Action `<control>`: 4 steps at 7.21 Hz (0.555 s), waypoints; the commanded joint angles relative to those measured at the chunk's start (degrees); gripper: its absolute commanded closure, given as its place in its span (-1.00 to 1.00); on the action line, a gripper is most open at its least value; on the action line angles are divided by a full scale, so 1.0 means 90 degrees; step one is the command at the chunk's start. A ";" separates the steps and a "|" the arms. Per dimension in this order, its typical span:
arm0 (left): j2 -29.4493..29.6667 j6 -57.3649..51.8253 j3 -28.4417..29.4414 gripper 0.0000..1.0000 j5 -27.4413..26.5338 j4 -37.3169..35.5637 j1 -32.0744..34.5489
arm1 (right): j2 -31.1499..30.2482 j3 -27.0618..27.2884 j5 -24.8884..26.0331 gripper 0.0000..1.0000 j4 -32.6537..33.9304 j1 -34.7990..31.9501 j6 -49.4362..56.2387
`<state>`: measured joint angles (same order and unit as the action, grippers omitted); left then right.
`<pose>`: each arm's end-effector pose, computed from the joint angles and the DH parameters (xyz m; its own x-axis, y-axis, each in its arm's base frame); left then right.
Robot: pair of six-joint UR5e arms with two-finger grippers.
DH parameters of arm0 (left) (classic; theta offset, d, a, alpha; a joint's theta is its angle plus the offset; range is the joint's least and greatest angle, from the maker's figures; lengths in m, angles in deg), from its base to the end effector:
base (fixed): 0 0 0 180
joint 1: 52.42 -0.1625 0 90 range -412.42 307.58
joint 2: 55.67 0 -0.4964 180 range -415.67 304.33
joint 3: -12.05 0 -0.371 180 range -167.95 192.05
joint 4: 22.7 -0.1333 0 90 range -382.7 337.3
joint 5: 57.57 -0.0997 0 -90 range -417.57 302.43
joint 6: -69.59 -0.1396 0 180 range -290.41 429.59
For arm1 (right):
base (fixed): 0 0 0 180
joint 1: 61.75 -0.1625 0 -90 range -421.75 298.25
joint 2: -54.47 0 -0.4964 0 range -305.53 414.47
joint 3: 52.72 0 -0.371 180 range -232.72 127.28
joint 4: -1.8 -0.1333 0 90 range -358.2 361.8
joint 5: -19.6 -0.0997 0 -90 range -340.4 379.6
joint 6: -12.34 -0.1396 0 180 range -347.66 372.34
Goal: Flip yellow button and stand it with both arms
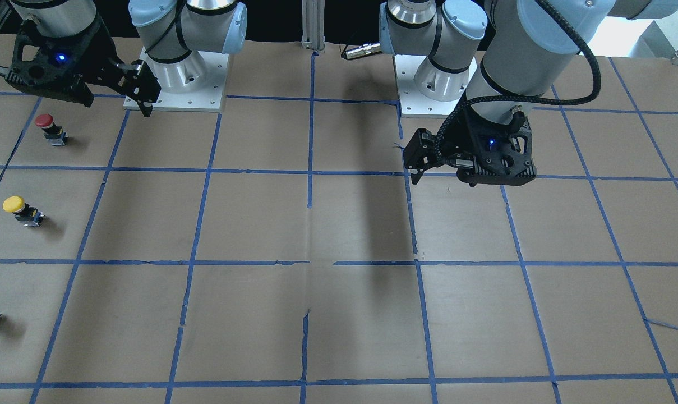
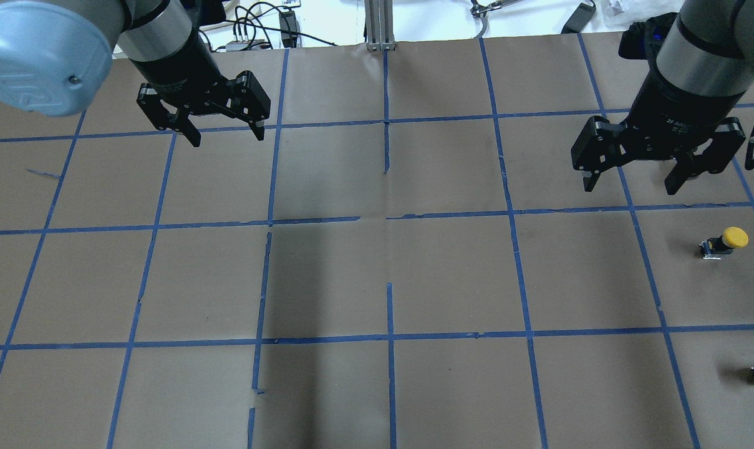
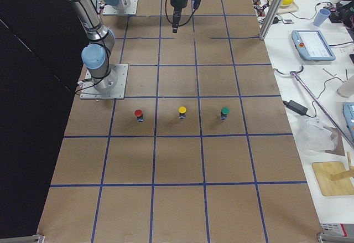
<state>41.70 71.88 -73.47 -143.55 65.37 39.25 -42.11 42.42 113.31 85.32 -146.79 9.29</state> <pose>-0.1585 -0.5272 0.4952 -0.9975 -0.0121 0.0694 -0.0107 0.9998 0.0195 0.0891 -0.4103 0.5174 -0.9887 0.1333 0.0690 0.1389 0.9867 0.0843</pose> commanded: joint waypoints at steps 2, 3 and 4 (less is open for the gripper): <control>0.0001 0.0000 0.0000 -1.00 0.0032 0.0000 0.0010 | -0.0021 0.0073 -0.0273 -1.00 0.0203 -0.0102 0.0123; -0.0008 0.0000 0.0010 -1.00 0.0042 0.0000 0.0010 | -0.0050 0.0073 -0.0952 -1.00 0.0222 -0.0112 0.0008; 0.0001 0.0000 0.0000 -1.00 0.0032 0.0000 0.0000 | -0.0070 0.0083 -0.0940 -1.00 0.0193 -0.0112 -0.0003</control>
<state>41.67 71.88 -73.44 -143.25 65.37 39.32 -42.49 43.07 107.02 87.17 -147.70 9.58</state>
